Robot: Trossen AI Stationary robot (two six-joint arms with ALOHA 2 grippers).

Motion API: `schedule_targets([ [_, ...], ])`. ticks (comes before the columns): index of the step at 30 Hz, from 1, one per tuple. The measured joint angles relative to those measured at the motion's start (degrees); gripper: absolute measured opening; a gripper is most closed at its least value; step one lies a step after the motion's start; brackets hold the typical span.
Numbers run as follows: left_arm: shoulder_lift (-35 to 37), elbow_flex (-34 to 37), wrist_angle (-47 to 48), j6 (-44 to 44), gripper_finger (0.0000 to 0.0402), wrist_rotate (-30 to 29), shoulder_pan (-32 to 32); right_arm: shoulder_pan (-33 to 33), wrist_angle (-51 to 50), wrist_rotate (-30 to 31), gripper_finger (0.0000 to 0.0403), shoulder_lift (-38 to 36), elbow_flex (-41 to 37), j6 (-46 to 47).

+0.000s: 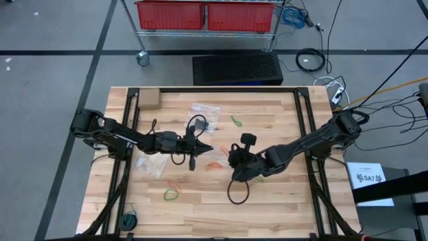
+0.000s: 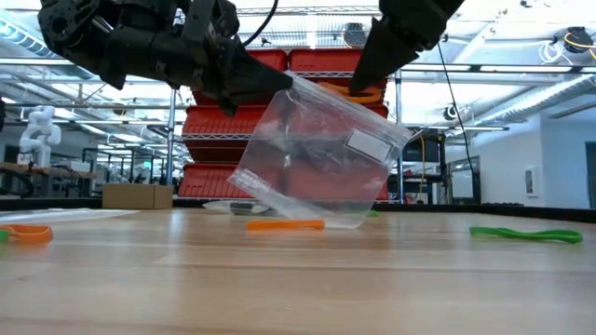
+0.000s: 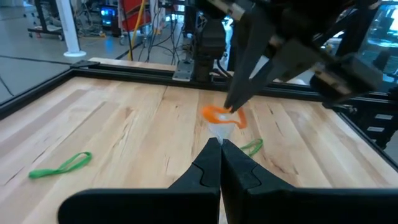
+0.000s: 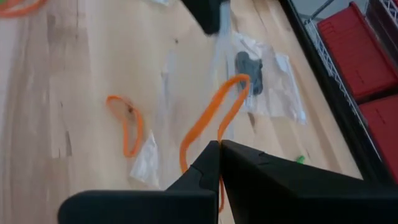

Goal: Sort rubber bands
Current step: Put the orange rubber band into the right transparent zip bag

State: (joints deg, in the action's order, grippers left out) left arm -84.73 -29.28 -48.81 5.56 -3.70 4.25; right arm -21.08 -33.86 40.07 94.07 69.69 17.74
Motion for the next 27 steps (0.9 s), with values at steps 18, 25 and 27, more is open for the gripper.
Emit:
schedule_targets([
  [18,0.0,0.0,-0.2,-0.1,0.0000,0.5,0.0,0.0,-2.2,5.6,0.0000,0.1,0.0,0.9],
  [25,0.0,0.0,-0.2,-0.3,0.0000,0.5,0.0,-0.7,-1.4,8.4,0.0000,-0.2,0.0,-0.3],
  [27,0.0,0.0,-0.1,-0.3,0.0000,0.5,0.0,-1.2,-0.6,9.4,0.0000,-0.2,0.0,-1.0],
])
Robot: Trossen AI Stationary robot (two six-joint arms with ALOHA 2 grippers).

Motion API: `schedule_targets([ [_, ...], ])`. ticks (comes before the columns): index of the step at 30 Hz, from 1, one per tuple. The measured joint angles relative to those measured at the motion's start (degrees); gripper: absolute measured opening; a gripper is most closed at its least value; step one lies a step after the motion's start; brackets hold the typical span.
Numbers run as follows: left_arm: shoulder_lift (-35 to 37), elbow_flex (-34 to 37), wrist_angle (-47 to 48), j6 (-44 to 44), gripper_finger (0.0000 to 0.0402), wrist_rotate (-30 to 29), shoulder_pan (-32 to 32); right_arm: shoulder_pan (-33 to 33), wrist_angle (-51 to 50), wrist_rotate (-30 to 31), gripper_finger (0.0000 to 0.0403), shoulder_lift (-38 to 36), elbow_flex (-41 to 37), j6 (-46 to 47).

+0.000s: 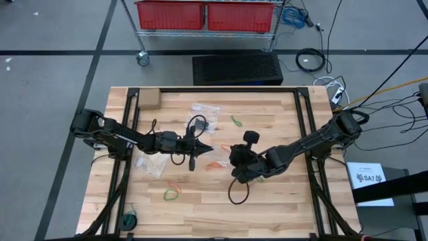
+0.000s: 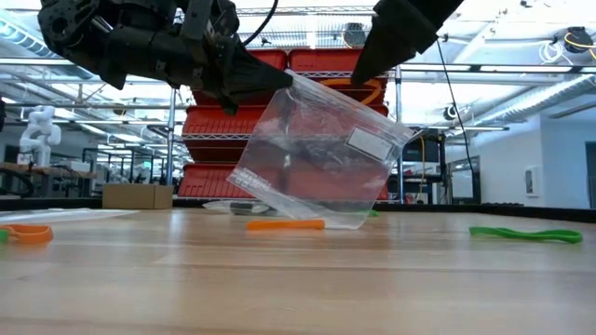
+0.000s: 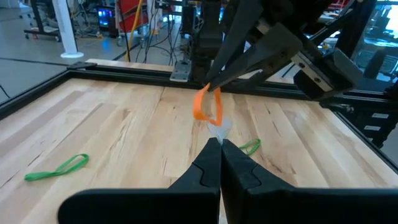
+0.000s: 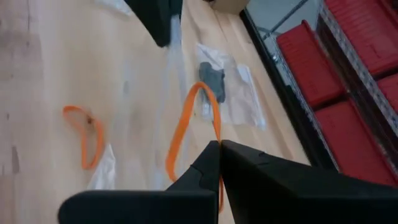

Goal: Sort rubber bands
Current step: Put the orange rubber band into the right transparent zip bag

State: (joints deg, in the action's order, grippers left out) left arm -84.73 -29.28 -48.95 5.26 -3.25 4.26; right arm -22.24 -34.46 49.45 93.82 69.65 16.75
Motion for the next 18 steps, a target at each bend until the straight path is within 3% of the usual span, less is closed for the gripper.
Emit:
schedule_targets([
  [18,0.0,0.0,0.0,0.3,0.0000,0.0,0.0,-1.9,0.8,-4.2,0.0000,0.0,0.0,-2.7],
])
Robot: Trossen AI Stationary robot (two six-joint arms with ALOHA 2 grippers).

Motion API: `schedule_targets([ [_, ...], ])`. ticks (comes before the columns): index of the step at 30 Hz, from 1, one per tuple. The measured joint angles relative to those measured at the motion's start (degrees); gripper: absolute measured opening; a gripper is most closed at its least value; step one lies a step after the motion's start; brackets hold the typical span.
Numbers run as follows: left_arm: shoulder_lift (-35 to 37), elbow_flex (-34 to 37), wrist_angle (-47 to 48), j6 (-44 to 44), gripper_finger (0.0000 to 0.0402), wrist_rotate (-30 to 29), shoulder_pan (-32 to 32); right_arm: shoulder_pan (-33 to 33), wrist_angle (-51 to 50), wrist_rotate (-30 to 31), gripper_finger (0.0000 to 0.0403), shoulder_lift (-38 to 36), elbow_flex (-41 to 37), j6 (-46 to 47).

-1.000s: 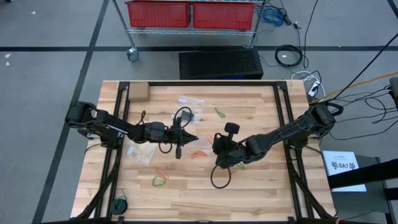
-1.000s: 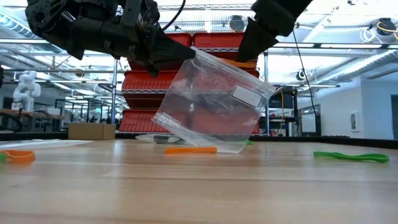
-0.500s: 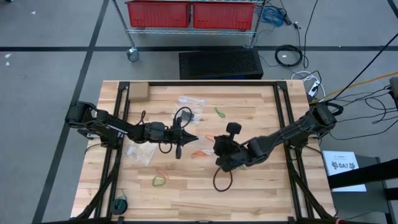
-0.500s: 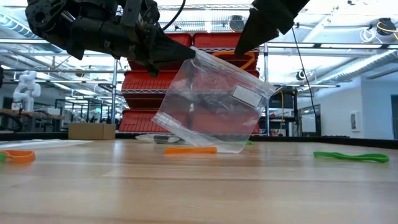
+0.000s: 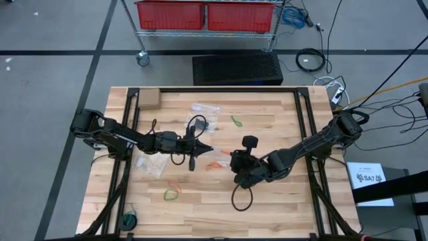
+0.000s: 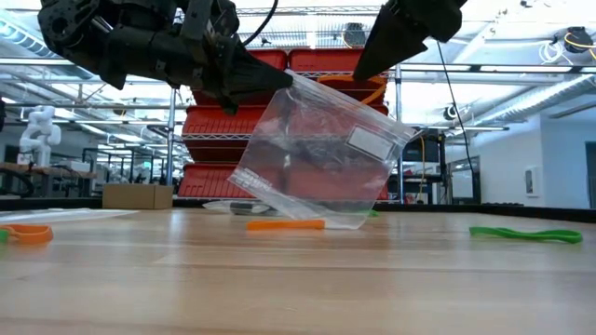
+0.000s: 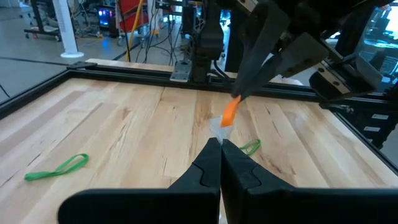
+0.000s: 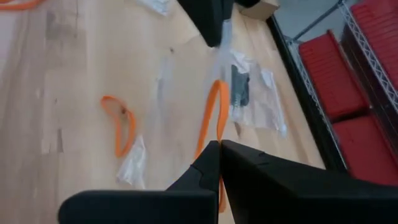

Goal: Sort rubber bands
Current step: Put the orange rubber band into the right transparent zip bag

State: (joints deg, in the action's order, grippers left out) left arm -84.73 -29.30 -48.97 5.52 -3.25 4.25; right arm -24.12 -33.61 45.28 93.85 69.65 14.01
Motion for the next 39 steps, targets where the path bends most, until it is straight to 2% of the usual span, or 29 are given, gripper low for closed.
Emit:
schedule_targets([
  [14,0.0,0.0,0.0,0.0,0.0000,0.0,0.0,7.5,3.8,-14.3,0.0000,0.0,0.0,-3.6],
  [20,0.0,0.0,0.0,0.0,0.0000,0.0,0.0,9.4,7.6,-16.6,0.0006,0.0,0.0,-3.7],
  [26,0.0,0.0,0.0,0.0,0.0000,0.0,0.0,11.8,10.3,-30.1,0.0040,0.0,0.0,1.3],
  [28,0.0,0.0,0.0,0.0,0.0000,0.0,0.0,12.7,10.2,-32.9,0.0053,0.0,0.0,3.6],
  [33,0.0,0.0,0.0,0.0,0.0000,0.0,0.0,14.3,9.2,-33.6,0.0088,0.0,0.0,8.1],
  [39,0.0,0.0,0.0,0.0,0.0000,0.0,0.0,14.8,9.0,-33.4,0.0135,0.0,0.0,9.3],
])
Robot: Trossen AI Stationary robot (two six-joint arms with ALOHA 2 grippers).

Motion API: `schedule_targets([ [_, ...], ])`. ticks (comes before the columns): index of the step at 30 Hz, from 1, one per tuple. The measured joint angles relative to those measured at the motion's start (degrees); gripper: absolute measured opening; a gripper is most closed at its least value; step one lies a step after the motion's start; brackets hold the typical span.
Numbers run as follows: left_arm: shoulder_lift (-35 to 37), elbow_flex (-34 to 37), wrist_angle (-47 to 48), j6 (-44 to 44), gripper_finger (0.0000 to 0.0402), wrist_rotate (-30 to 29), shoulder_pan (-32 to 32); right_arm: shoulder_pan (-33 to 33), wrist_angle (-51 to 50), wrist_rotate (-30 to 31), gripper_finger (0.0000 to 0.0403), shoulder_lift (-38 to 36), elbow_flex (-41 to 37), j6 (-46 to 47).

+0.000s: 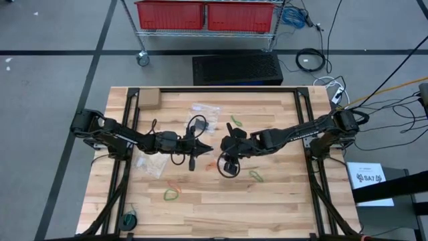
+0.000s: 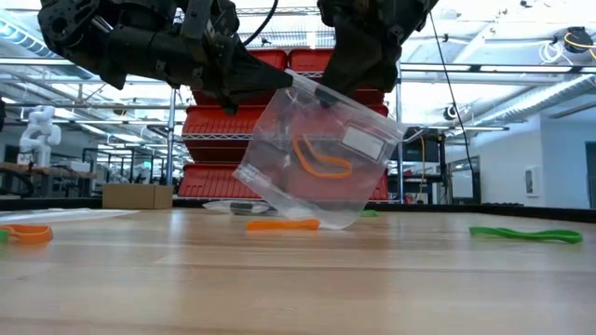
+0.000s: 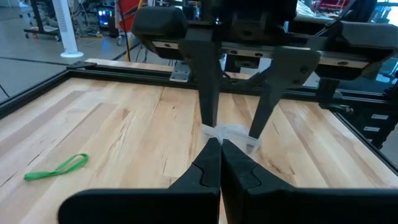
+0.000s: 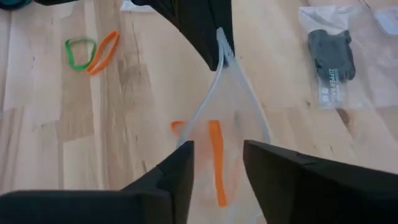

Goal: Sort rubber bands
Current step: Put the orange rubber band into the right transparent zip bag

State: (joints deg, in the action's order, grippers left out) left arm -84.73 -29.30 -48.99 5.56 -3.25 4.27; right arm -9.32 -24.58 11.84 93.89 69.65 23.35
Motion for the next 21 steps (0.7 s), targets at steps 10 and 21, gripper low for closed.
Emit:
schedule_targets([
  [10,0.0,0.0,0.1,0.0,0.0000,0.0,0.0,-2.2,-3.5,0.1,0.0217,-3.3,0.0,1.5],
  [21,0.0,0.0,0.6,-0.4,0.0000,0.0,-3.6,-7.9,-0.2,0.7,0.0255,-4.4,0.0,-0.9],
])
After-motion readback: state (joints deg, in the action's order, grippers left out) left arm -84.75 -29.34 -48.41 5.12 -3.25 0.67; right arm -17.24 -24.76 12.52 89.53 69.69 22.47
